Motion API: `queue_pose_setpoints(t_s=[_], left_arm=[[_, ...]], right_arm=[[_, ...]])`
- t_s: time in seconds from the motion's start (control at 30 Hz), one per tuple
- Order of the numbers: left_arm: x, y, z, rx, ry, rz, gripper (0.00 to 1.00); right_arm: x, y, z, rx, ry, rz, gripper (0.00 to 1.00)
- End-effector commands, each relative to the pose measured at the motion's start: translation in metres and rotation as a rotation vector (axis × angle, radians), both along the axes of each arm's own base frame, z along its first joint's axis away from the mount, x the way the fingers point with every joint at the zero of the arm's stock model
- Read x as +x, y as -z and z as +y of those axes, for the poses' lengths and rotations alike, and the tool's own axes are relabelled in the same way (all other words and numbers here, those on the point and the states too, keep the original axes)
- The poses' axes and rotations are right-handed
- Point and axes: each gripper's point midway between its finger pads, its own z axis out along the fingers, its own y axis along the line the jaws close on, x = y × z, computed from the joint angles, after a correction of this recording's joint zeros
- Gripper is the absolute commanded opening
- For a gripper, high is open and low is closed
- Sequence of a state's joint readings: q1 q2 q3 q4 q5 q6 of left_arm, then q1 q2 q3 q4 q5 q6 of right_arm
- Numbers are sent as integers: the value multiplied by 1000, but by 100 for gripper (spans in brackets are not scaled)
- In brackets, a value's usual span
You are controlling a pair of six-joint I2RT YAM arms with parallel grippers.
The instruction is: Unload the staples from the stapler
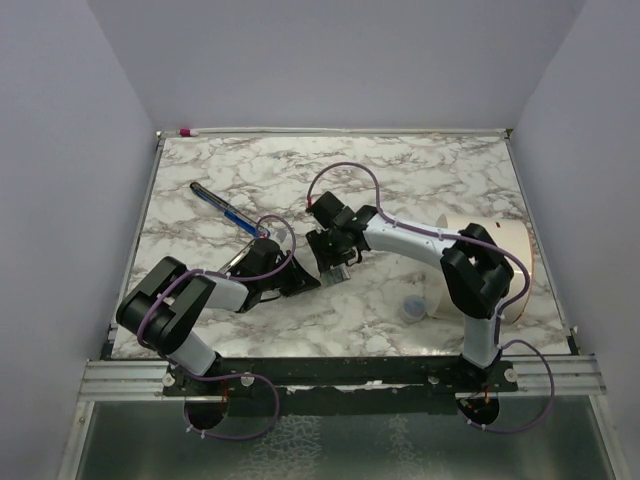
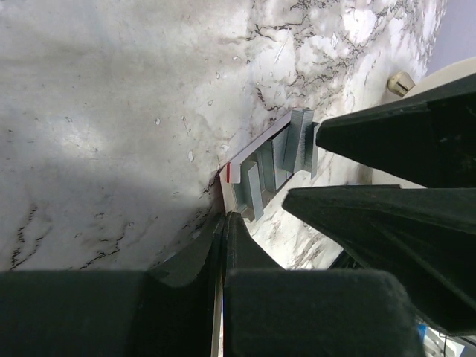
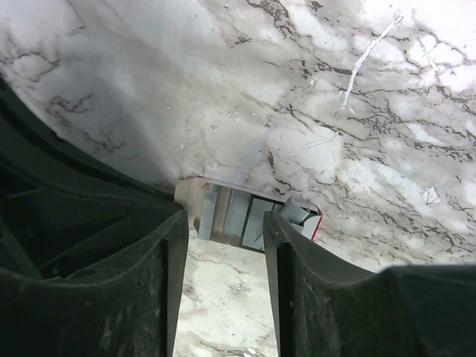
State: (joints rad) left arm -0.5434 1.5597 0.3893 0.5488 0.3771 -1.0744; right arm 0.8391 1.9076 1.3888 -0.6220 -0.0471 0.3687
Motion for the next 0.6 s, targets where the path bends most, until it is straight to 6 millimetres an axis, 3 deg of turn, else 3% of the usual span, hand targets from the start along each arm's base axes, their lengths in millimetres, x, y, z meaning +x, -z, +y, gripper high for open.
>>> queue_pose_setpoints(t_s=[0.0,0.57], left_arm=[[0,-6,-4,-9,22,-22,0],[0,-6,-3,-14,19,-21,0]], right_arm=[[3,8,-13,-167,-4,-47,46],[-2,16,-10,-252,-26,-66,55]])
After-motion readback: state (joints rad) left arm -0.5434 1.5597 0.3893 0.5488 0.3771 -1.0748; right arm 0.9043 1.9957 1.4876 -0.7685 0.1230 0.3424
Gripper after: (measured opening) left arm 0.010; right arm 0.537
